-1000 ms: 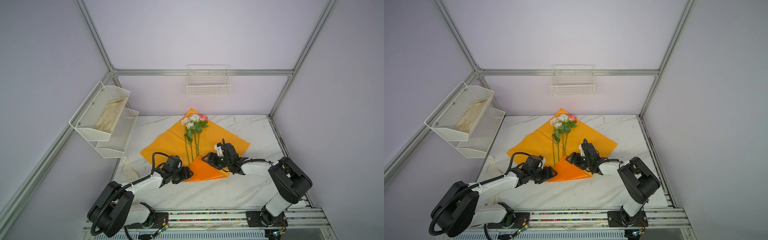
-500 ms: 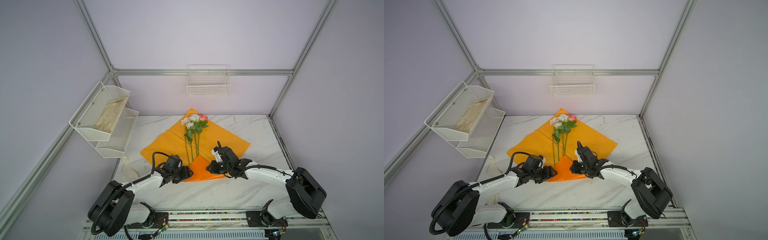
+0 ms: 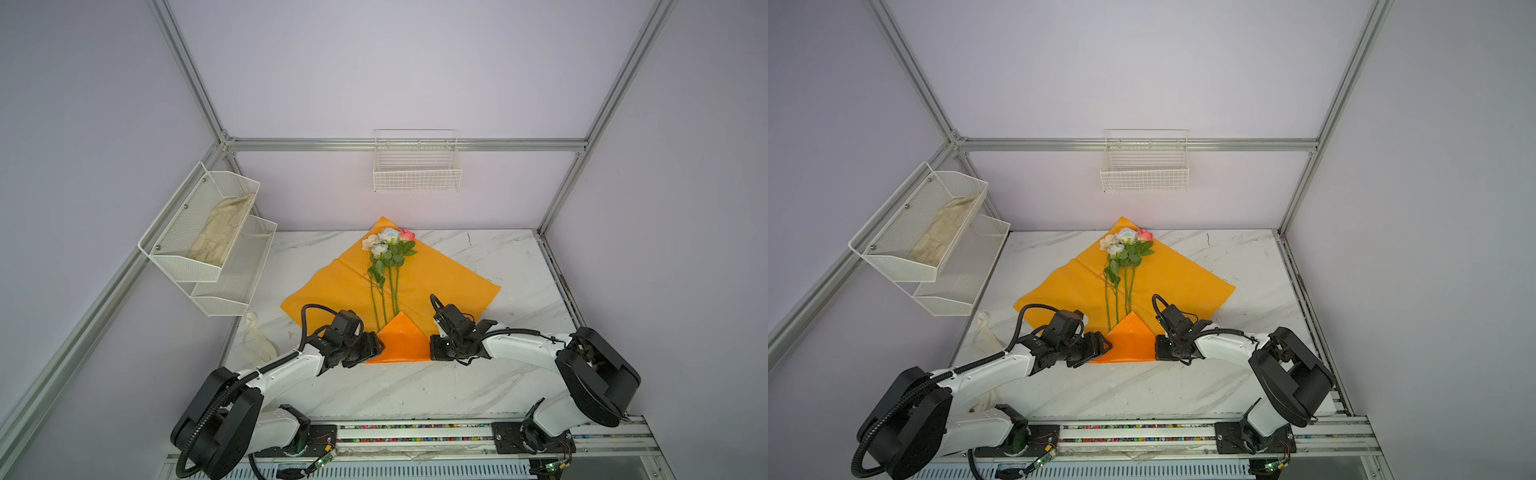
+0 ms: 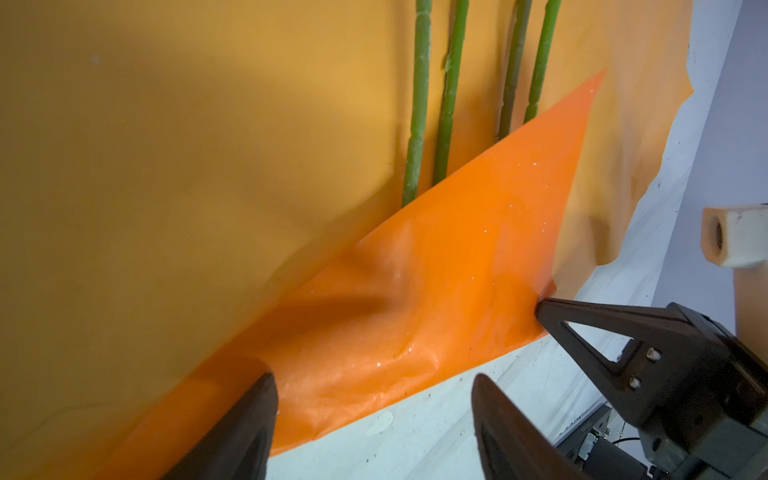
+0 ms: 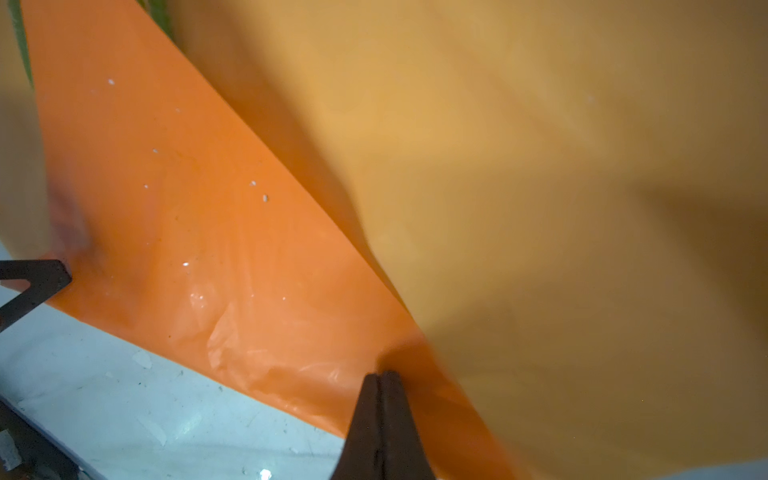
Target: Tie the bouquet of fake flowers
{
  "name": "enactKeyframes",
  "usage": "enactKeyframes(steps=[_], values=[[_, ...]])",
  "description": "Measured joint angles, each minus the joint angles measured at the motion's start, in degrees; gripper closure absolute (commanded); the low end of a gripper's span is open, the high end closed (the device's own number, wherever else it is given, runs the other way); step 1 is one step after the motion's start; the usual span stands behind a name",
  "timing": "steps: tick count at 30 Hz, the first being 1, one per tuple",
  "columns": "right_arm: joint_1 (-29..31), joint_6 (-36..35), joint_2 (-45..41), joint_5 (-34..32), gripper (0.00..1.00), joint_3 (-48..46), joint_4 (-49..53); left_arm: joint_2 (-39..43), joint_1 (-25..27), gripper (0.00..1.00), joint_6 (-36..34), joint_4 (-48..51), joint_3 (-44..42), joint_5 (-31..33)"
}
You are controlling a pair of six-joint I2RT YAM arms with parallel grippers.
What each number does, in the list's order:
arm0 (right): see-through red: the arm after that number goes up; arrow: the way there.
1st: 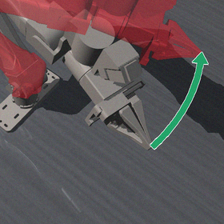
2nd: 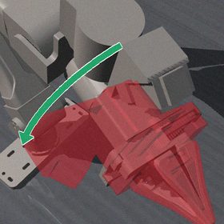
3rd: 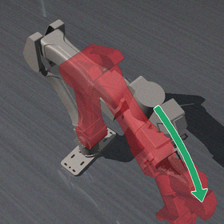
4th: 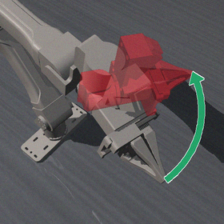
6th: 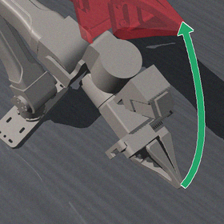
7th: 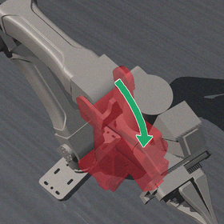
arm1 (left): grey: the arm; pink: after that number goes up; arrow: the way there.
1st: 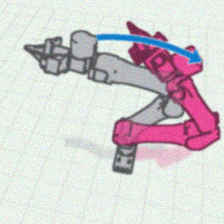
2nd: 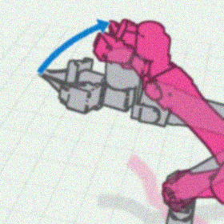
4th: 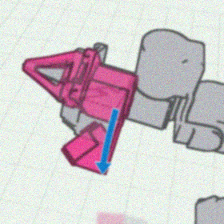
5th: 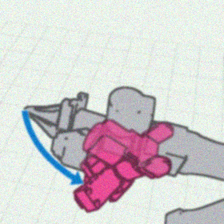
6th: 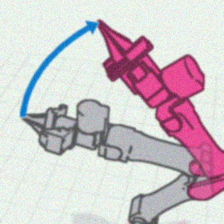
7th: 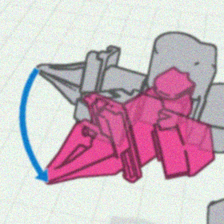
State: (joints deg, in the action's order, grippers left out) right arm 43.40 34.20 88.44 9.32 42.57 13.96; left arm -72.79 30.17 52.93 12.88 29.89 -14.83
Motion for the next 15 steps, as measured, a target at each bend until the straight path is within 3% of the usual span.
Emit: enactKeyframes(steps=[10, 15], values=[[-0.02, 1.33, 1.40, -3.67, 1.00, 1.55, 0.70, -2.14, 0.46, 0.27, 0.31, -3.48, 0.00, -2.12], [-0.94, 2.84, 1.33, -5.81, 0.99, 1.55, 0.72, -3.54, 3.15, 0.27, 1.09, -6.34, 0.00, -2.32]])
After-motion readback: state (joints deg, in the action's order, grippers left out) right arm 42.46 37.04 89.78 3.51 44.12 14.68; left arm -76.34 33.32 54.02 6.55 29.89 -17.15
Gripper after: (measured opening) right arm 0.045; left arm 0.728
